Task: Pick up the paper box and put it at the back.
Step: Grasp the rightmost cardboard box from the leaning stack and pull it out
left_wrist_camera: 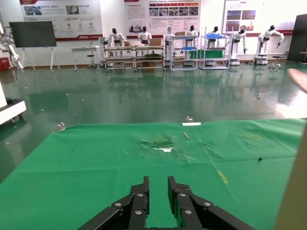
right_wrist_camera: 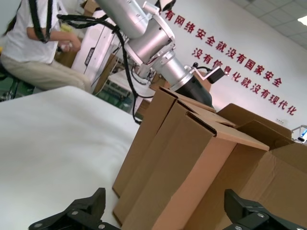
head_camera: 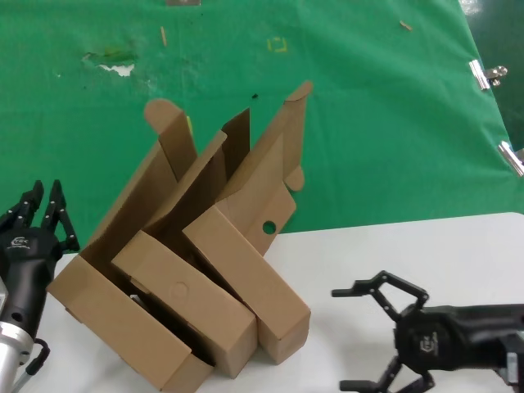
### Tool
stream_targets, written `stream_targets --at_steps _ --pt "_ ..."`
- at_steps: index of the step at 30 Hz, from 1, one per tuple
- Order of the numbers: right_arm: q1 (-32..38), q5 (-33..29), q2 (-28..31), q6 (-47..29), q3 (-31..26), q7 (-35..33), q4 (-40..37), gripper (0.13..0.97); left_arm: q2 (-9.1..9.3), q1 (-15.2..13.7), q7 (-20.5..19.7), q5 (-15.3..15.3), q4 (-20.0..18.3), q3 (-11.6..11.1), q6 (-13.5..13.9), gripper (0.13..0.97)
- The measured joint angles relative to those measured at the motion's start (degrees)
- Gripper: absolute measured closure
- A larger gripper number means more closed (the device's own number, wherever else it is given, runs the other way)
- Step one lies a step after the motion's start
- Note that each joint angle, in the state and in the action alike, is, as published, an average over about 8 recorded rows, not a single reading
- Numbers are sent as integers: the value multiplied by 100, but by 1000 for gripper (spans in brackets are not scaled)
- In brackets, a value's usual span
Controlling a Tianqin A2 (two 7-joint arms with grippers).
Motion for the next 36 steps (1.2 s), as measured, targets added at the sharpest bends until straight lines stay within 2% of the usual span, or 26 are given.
stream_targets --at_steps 8,17,23,27,35,36 --pt "246 -22 -512 -48 -201 299 -376 295 0 0 0 0 0 0 0 909" --pt "525 20 -929 -54 -579 391 -1038 471 0 0 0 0 0 0 0 955" --pt "648 -1 -1074 -54 -680 351 -1392 633 0 0 0 0 0 0 0 957" --pt "687 -43 -1130 -55 -667 352 -1518 633 0 0 0 0 0 0 0 957" --pt "706 -202 -1201 -55 -445 504 -1603 808 0 0 -1 0 0 0 0 957" --pt "704 -222 -1206 -55 -387 545 -1606 808 0 0 -2 0 0 0 0 957"
